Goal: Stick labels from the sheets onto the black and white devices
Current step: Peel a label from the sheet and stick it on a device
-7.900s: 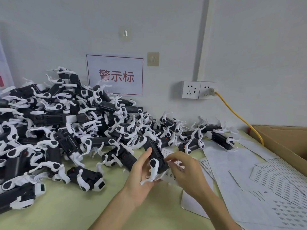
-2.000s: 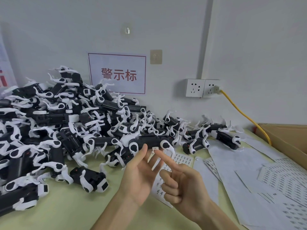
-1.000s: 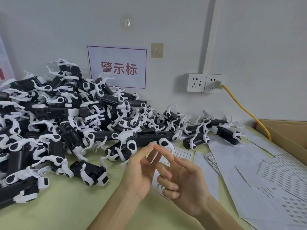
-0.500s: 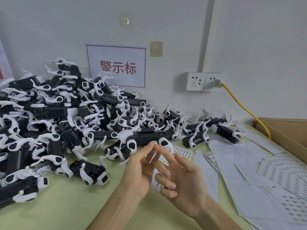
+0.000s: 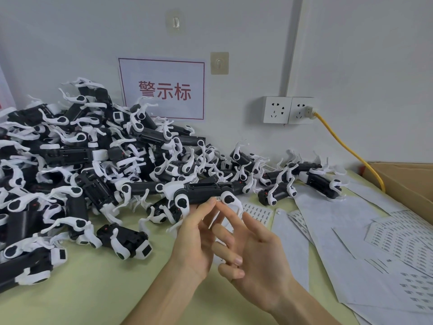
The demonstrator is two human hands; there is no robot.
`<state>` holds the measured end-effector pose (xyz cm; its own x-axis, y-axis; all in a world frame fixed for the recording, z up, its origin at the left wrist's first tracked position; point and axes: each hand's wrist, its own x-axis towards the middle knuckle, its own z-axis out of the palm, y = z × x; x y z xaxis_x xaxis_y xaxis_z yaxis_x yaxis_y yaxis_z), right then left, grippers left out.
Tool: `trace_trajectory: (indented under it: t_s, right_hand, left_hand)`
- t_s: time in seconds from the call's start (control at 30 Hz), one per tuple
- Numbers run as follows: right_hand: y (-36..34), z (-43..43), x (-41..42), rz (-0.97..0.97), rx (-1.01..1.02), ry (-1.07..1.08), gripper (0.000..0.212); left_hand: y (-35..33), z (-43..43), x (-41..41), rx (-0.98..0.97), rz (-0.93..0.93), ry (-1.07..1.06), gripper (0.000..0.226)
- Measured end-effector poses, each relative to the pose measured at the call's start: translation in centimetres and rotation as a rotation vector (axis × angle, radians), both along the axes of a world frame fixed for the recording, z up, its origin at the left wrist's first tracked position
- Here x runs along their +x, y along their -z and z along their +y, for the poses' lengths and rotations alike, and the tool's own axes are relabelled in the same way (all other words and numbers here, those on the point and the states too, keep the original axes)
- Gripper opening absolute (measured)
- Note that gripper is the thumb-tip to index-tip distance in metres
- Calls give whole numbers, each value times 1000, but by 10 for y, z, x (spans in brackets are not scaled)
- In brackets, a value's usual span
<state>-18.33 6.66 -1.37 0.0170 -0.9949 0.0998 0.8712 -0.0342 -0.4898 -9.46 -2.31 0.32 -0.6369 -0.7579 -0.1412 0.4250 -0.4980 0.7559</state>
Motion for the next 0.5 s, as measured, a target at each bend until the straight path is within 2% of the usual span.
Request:
trace_trajectory:
  t_s: [0.17, 0.43, 0.5]
  right_hand:
    - [0, 0, -2, 49, -1, 19, 42]
    - [0, 0, -3, 69, -7, 23, 42]
    - [0, 0, -3, 72, -13, 19, 42]
  left_hand:
    - [0, 0, 0, -36, 21, 12, 15]
    - [3, 0, -1, -31, 59, 0, 13]
    - [4, -1, -2, -21, 69, -14, 18]
